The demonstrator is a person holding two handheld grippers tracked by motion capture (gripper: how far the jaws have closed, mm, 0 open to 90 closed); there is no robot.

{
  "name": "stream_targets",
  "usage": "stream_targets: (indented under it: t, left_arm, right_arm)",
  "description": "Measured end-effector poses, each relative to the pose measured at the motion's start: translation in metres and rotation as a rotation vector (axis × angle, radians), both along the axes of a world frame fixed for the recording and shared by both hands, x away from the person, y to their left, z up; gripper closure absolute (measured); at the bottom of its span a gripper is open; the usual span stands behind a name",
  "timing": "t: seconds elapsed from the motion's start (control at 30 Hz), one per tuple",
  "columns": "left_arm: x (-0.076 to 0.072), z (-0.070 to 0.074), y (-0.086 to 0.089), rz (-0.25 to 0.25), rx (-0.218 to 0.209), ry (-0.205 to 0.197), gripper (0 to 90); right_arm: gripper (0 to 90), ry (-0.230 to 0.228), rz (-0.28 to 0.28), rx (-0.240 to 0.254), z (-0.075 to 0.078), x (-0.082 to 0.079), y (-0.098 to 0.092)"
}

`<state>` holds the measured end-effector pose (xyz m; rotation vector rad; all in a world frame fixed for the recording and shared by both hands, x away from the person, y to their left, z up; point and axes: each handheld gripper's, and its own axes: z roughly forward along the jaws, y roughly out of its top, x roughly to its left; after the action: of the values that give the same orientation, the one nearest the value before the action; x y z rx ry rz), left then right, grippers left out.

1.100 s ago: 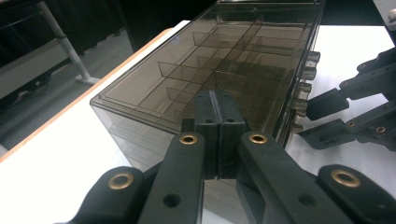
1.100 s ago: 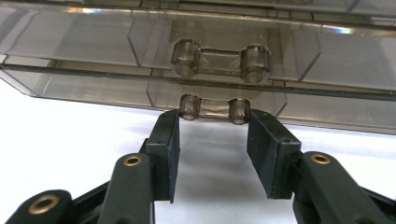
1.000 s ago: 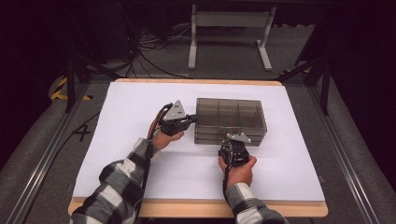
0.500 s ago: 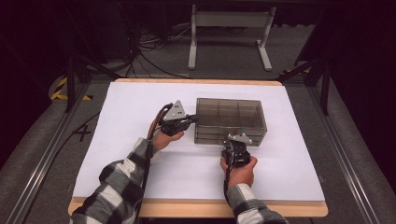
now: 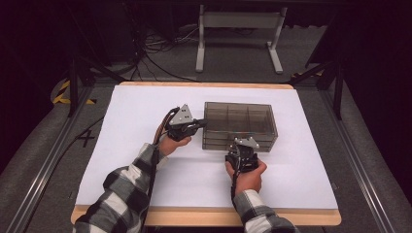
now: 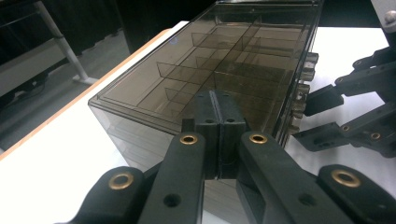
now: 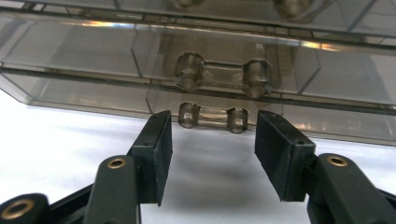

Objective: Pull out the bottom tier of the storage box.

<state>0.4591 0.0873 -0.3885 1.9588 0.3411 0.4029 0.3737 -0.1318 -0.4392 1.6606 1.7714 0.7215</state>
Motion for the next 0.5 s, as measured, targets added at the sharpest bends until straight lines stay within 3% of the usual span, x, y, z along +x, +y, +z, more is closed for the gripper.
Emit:
stream_targets:
  t: [0.07,0.3,0.5]
  left_arm:
    - [-0.0002,0.0,0.0001,0.001,0.001,-0.002,89.7]
    - [-0.0005,0.0001,-0.0002,0.002,0.002,-0.003,89.7]
    - [-0.0001,0.0007,0.0002,-0.004,0.01,-0.008,89.7]
  right_arm:
    - [55.1,-0.019,-0.02,-0.013,-0.0002,-0.0013,0.0032]
    - [55.2,-0.029,-0.03,-0.063,-0.0033,-0.0017,0.0087]
    - [55.0,-0.02,-0.042,-0.056,-0.0054,-0.0005,0.0086]
